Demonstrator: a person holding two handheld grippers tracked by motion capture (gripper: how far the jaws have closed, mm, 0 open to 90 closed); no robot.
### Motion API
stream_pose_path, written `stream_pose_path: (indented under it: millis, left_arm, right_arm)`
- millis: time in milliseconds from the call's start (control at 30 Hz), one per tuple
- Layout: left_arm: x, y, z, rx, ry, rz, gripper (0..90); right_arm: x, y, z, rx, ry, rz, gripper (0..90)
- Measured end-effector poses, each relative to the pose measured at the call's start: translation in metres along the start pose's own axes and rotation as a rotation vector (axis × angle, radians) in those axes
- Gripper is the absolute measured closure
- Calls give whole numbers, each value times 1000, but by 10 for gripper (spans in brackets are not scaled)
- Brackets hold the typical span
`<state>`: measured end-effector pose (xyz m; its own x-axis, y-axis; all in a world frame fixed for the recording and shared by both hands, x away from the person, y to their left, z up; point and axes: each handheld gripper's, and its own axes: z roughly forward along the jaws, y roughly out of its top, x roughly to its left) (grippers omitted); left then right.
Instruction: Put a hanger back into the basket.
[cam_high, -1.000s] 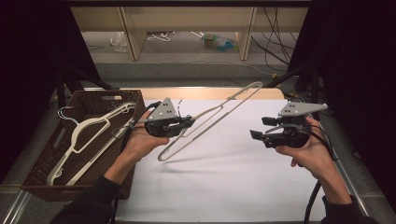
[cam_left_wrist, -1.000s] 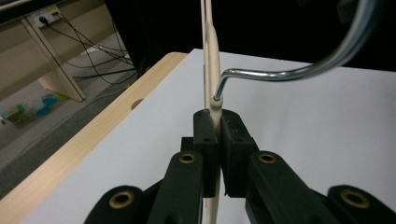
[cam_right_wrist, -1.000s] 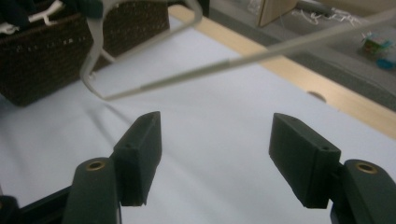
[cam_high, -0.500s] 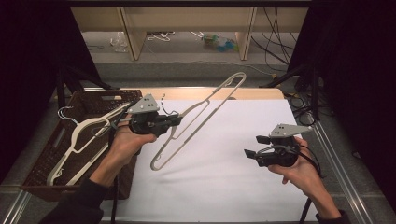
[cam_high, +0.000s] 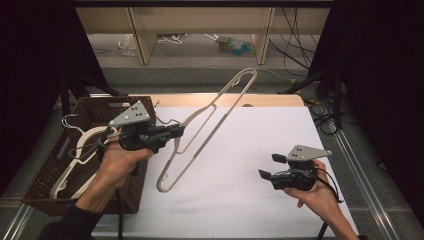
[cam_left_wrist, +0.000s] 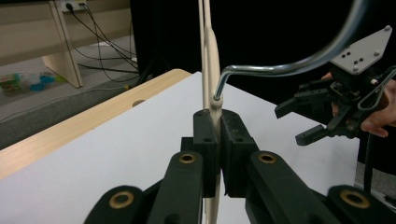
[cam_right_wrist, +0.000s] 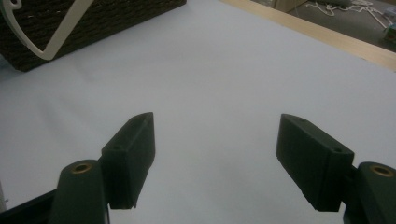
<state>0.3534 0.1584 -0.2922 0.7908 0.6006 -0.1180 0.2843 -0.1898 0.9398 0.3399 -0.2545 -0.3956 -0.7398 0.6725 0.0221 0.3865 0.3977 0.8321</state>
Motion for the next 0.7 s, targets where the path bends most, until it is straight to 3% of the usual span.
stream_pose_path:
  millis: [200, 400, 533, 700]
  left_arm:
    - [-7, 3, -34, -26, 3, 4, 860]
    - [12, 3, -75, -39, 57, -3, 861]
    - [28, 4, -95, -71, 64, -74, 860]
    - [40, 7, -110, -124, 28, -185, 860]
  right_arm:
    - [4, -4, 0, 6, 15, -4, 289]
    - [7, -7, -1, 12, 16, -1, 290]
    - [9, -9, 1, 27, 26, 3, 289]
    - [9, -10, 5, 36, 26, -1, 288]
